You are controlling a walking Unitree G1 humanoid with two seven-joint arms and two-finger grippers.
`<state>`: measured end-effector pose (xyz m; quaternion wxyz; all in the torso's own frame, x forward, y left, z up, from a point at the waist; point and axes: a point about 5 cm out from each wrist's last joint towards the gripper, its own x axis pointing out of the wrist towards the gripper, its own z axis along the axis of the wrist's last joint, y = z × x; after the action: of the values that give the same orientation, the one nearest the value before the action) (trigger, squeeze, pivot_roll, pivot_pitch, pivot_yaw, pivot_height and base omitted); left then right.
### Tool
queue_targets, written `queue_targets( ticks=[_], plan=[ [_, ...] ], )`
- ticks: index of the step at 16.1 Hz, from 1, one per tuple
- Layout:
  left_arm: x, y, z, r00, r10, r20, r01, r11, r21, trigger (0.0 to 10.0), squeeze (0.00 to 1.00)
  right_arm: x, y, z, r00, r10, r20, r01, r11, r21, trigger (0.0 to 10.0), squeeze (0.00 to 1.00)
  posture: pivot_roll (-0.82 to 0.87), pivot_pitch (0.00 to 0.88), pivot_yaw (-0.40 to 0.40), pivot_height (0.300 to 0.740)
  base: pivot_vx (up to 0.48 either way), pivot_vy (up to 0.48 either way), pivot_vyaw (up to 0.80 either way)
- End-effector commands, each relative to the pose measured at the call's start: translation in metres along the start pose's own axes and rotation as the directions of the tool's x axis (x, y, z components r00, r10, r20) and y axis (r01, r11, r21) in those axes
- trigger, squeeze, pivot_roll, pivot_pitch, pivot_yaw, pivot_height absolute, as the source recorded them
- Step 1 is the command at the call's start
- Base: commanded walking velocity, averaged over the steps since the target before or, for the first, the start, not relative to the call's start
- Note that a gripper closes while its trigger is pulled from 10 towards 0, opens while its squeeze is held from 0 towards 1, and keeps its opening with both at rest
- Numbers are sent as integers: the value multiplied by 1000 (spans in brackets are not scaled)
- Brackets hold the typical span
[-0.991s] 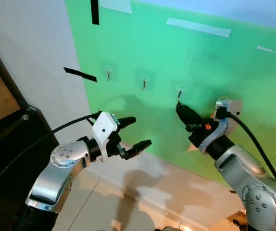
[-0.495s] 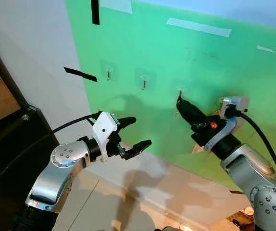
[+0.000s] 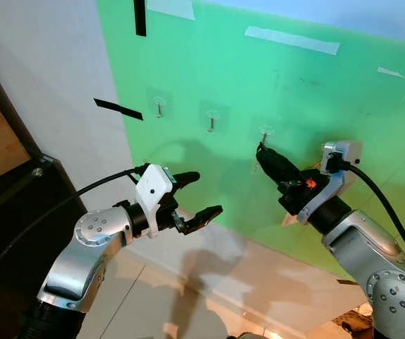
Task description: Hang keys on a hook
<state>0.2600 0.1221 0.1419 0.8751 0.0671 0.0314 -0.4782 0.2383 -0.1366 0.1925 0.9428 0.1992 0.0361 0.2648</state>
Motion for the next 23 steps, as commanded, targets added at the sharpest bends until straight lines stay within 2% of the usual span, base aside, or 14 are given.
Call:
queue_targets(
  ticks=[1,8,16,18,23],
  plan=[
    [2,-2,2,1000,-16,-1,16,1000,13,10000,0,1,2,7,1000,15,24,-15,1000,-5,10000,0,-40,0,-27,740,0,0,0],
    [1,-3,1,1000,-17,-2,17,1000,13,10000,0,9,-4,5,997,-65,42,63,997,40,10000,0,-36,0,-33,740,0,0,0],
    [2,-3,2,1000,-21,-2,21,1000,11,10000,0,5,-16,7,988,-143,58,140,988,62,10000,0,-40,0,-29,740,0,0,0],
    [2,-3,2,1000,-20,-1,20,1000,12,10000,0,4,-15,-4,989,-145,-5,145,989,39,10000,0,-39,0,-30,740,0,0,0],
    [3,-2,2,1000,-16,-1,16,1000,14,10000,0,5,-16,-12,987,-151,-49,153,988,38,10000,0,-39,0,-29,740,0,0,0]
  ],
)
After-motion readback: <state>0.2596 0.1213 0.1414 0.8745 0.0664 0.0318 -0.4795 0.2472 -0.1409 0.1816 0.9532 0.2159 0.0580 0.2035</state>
